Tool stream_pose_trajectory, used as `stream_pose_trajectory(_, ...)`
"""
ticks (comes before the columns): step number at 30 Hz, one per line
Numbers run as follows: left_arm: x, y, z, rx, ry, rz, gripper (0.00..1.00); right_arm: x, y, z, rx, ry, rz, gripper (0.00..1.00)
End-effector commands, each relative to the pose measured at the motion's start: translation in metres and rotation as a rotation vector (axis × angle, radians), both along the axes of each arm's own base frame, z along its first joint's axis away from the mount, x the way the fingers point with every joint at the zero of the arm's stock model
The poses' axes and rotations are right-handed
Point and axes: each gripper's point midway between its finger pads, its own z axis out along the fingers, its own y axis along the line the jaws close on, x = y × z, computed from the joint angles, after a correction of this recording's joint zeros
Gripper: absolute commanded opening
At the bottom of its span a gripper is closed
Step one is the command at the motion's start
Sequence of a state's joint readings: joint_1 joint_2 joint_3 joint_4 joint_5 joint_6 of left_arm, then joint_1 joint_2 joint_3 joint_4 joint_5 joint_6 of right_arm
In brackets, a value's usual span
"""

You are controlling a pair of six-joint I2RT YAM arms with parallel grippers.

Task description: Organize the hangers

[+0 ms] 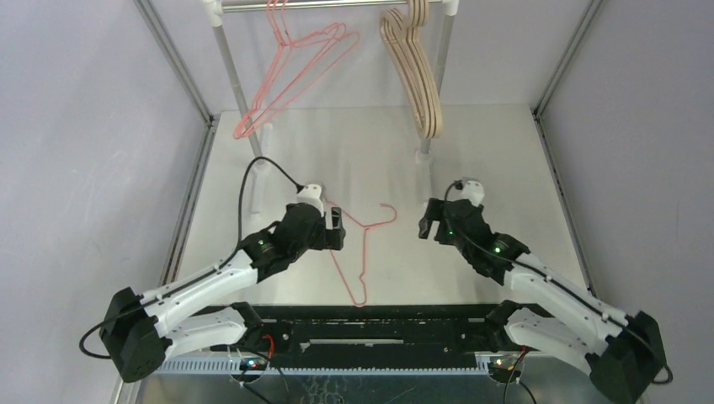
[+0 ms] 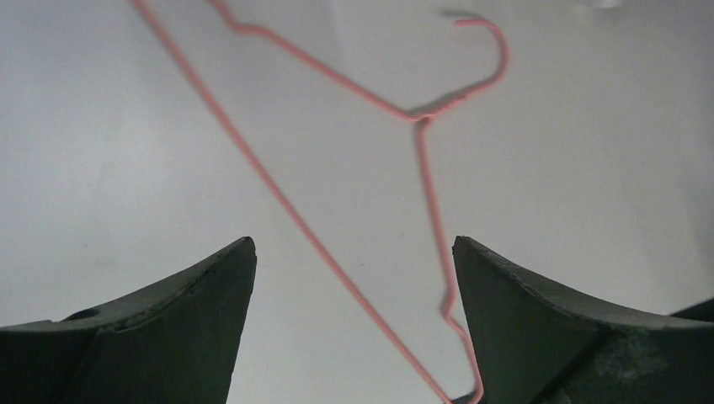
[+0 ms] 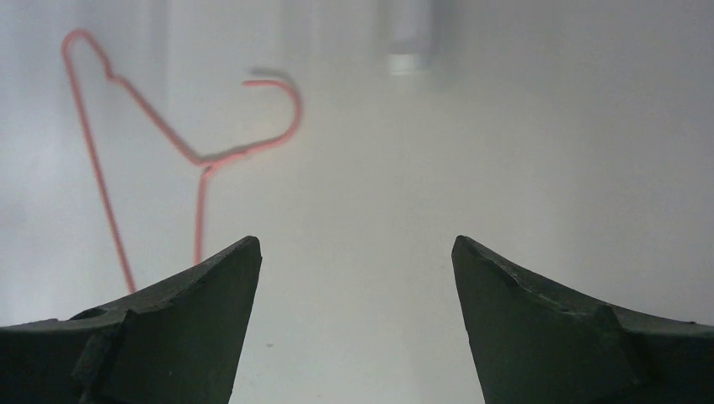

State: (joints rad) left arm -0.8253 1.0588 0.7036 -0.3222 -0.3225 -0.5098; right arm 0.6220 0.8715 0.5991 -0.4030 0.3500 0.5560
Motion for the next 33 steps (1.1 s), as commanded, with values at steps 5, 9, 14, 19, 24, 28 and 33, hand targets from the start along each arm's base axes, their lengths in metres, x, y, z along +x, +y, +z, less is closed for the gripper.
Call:
stream_pose_trajectory(5,0.006,0.049,-0.019,-0.082,-0.015,0.194,0.91,0.02,0.081,0.018,-0.044,0.016,0.086,0.84)
stream_pose_trajectory(9,0.002,0.056,-0.031,-0.075,-0.004,0.206,0.91,0.023,0.118,0.002,-0.05,0.086,0.122,0.77)
stream_pose_trajectory(14,-0.002,0.057,-0.042,-0.066,0.011,0.194,0.91,0.015,0.155,-0.022,-0.08,0.135,0.144,0.72)
stream_pose_trajectory(19,-0.004,0.061,-0.051,-0.046,0.022,0.194,0.91,0.004,0.175,-0.05,-0.112,0.194,0.17,0.63)
stream_pose_trajectory(24,-0.006,0.061,-0.054,-0.055,0.025,0.195,0.91,0.0,0.18,-0.075,-0.141,0.238,0.185,0.57)
stream_pose_trajectory(28,-0.006,0.061,-0.054,-0.061,0.022,0.2,0.91,-0.001,0.186,-0.085,-0.165,0.268,0.215,0.57)
stream_pose_trajectory(33,-0.006,0.061,-0.052,-0.069,0.019,0.205,0.91,0.001,0.193,-0.09,-0.187,0.275,0.234,0.57)
